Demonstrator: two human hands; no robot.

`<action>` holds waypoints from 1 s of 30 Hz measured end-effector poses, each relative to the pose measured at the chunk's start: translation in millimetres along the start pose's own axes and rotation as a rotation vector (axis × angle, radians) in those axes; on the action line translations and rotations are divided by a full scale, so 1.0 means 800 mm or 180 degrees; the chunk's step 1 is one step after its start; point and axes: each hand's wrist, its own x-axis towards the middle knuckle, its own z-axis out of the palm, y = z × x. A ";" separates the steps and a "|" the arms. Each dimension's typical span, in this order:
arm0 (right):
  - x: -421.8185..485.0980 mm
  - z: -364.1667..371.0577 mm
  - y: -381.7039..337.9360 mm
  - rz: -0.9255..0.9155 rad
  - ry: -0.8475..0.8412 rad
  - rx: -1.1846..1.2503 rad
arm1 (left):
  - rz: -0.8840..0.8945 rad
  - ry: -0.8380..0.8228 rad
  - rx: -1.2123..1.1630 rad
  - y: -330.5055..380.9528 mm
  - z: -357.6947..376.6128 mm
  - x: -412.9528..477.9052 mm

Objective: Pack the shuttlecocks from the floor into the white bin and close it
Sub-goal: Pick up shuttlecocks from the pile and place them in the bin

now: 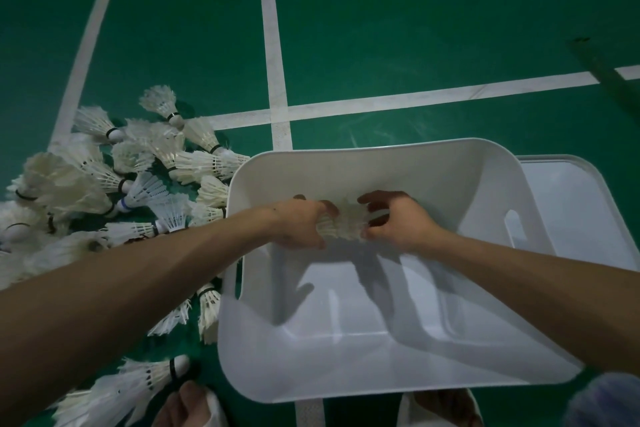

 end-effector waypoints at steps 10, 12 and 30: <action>-0.002 0.002 0.005 -0.0175 -0.0037 -0.0266 | -0.0141 0.0011 -0.0157 -0.002 -0.005 0.002; -0.007 0.002 0.007 -0.0230 0.0066 -0.0322 | -0.0105 0.0026 -0.0068 -0.001 -0.006 0.002; -0.011 0.000 0.001 -0.0266 0.0250 -0.0618 | -0.0143 0.0211 0.0208 0.000 -0.008 0.000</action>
